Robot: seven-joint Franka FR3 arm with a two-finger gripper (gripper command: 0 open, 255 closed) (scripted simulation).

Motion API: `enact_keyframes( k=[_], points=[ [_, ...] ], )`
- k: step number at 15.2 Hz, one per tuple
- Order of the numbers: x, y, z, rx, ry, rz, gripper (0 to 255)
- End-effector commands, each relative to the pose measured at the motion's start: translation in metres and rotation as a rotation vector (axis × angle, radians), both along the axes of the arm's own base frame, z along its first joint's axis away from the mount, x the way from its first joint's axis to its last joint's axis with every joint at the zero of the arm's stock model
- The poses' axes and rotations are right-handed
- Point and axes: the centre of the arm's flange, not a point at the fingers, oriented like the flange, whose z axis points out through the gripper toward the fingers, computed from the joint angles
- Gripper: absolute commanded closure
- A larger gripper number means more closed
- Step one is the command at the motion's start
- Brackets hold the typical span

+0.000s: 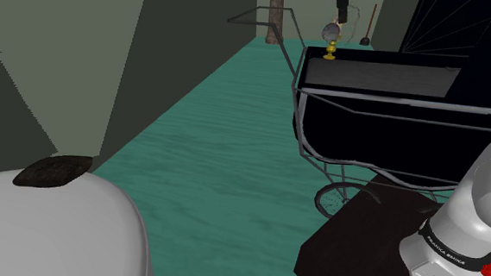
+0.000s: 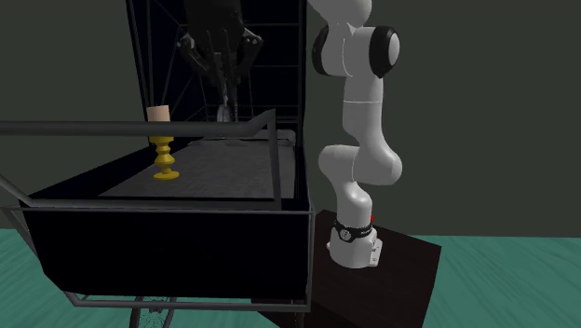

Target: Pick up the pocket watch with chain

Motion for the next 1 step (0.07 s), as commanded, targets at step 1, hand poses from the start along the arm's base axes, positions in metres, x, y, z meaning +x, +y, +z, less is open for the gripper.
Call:
enact_keyframes(
  k=[1],
  points=[
    [0.0093,-0.0156,-0.0090,-0.004,0.021,-0.035,255]
  ],
)
